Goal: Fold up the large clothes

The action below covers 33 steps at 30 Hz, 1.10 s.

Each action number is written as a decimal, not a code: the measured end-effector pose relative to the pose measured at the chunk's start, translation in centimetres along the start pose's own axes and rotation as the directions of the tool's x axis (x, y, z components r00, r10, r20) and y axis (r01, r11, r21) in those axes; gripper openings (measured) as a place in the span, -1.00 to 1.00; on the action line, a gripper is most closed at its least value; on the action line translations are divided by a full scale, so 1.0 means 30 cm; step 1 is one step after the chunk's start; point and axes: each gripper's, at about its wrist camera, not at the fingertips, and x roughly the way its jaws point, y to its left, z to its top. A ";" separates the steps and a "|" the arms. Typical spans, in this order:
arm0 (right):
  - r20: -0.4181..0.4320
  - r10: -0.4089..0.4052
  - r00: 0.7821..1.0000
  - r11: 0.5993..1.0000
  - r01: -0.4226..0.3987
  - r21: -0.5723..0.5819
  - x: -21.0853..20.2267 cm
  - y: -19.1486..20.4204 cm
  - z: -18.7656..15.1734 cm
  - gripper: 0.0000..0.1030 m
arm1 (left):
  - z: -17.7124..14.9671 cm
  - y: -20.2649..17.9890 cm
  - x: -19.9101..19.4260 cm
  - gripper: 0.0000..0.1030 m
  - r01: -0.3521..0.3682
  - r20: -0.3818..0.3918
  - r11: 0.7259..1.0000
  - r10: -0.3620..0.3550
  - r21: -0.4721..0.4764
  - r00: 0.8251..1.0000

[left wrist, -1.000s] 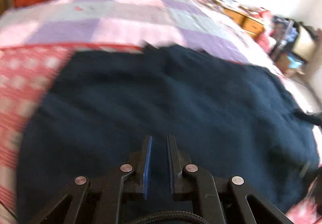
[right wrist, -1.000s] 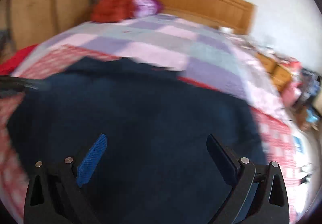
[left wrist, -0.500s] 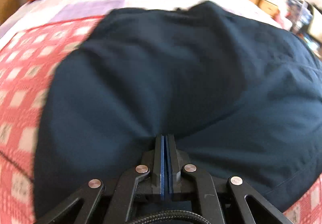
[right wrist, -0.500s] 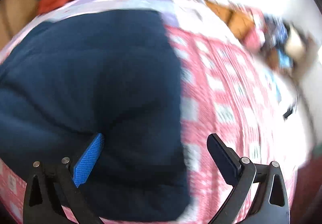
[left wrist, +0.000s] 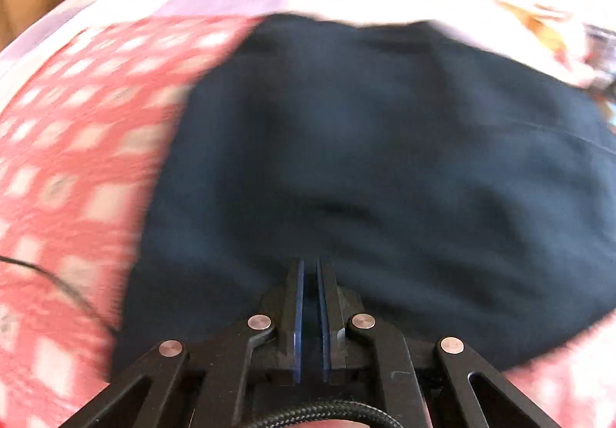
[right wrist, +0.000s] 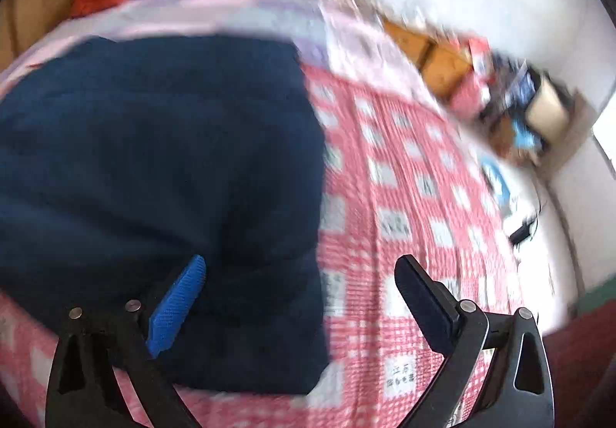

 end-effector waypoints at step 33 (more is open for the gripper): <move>0.019 0.313 0.950 0.949 -0.312 -0.047 0.135 0.360 0.416 0.82 | 0.399 -0.261 0.291 -0.83 0.212 -0.051 0.975 -0.209 0.067 0.977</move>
